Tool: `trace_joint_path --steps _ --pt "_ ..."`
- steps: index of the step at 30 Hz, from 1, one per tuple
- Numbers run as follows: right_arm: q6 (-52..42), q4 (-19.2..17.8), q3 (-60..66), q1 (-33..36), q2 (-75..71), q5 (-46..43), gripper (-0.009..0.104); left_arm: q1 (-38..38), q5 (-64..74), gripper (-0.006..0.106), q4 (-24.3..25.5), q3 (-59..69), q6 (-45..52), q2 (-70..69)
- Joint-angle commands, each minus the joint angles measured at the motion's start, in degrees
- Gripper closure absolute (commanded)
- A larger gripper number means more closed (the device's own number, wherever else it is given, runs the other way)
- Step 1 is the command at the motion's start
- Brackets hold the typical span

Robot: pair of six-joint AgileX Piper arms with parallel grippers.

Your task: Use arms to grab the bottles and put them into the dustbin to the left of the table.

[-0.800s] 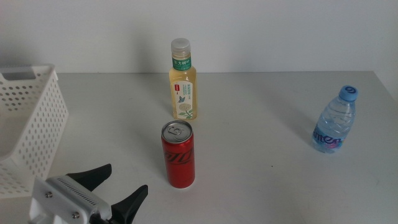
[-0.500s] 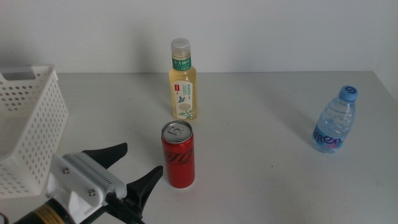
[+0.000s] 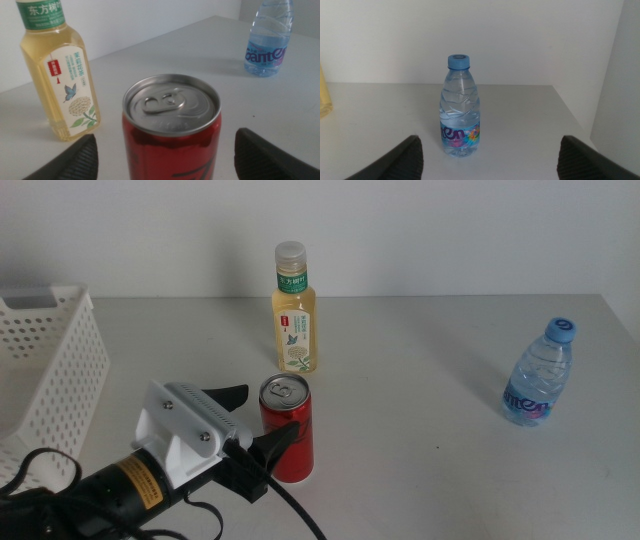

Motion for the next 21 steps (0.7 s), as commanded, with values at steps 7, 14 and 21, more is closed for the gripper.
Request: trace_joint_path --steps 7,14,21 --pt "-0.49 -0.68 -0.57 -0.31 -1.24 -4.74 0.001 -0.3 -6.58 0.007 3.23 -6.04 -2.35 5.83" --pt "-0.49 -0.68 -0.57 -0.31 -1.24 -4.74 0.001 -0.3 -13.36 0.007 3.25 -7.53 -2.35 12.88" --pt "-0.49 -0.68 -0.57 -0.31 -1.24 -4.74 0.001 -0.3 -17.28 0.007 3.3 -8.33 -2.3 18.37"
